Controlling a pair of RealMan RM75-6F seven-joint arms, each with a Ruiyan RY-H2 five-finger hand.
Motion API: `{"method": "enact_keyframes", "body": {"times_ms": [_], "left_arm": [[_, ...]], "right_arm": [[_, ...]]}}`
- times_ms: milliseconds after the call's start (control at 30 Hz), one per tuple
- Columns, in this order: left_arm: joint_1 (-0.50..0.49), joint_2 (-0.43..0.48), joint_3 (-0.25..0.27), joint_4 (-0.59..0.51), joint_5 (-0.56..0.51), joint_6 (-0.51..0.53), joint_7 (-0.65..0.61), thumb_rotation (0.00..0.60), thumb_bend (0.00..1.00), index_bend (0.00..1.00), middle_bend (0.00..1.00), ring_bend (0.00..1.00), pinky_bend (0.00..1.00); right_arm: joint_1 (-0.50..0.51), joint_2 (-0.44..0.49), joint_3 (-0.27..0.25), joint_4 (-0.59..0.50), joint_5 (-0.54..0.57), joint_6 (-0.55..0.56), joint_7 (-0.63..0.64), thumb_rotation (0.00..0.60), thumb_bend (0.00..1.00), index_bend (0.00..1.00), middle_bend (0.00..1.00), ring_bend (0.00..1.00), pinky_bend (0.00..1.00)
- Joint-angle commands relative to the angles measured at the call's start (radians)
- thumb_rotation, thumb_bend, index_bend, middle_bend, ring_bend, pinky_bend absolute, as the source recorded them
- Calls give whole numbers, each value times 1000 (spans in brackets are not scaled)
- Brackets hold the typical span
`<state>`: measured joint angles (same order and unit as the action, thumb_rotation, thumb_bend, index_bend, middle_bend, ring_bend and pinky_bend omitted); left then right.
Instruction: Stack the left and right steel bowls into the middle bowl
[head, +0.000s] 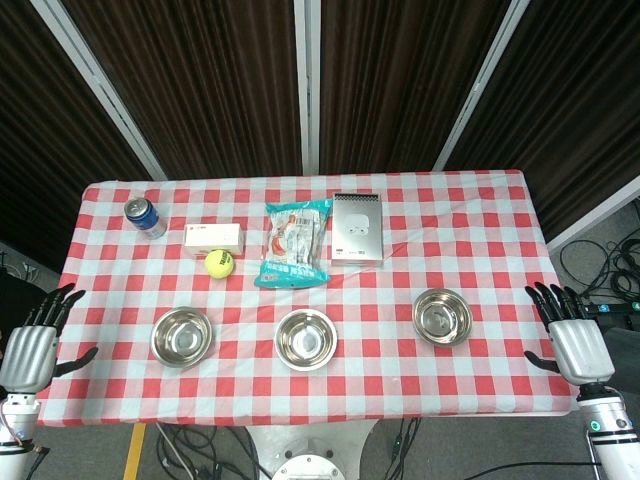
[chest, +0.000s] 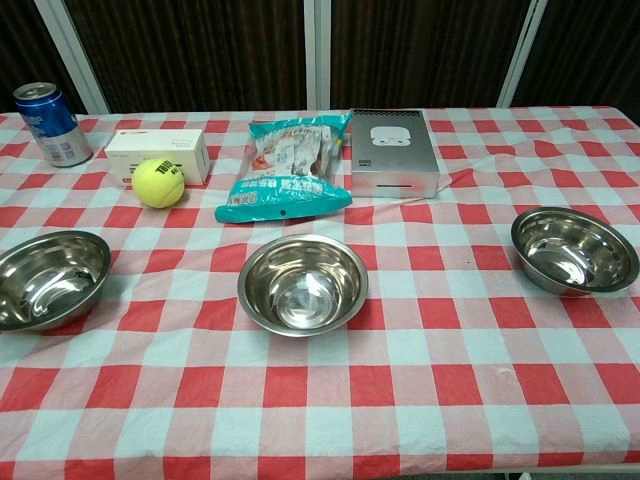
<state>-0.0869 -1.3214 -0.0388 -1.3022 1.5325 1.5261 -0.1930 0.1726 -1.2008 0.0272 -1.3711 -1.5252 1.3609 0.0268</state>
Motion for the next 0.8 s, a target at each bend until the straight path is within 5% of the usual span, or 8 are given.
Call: {"method": "enact_keyframes", "body": {"times_ms": [33,567,800], "left_arm": [[1,-1,1,1,0,1,-1,600,177,182,181,124,192],[-7,8,-6,-14,-6,-5,3,600,176,182,181,124,192],[-4,-15,-1,19,-13,-15,-13,600,176,182,181,124,192]], "right_arm": [[-1,1,0,0,0,0,0,600,42,17,56,0,0],[0,18,-3,-45,-5,2,-25,600,42,21,89,27,18],[36,52,-21,-91,-52,-41,-58,600,58,203,226,524,536]]}}
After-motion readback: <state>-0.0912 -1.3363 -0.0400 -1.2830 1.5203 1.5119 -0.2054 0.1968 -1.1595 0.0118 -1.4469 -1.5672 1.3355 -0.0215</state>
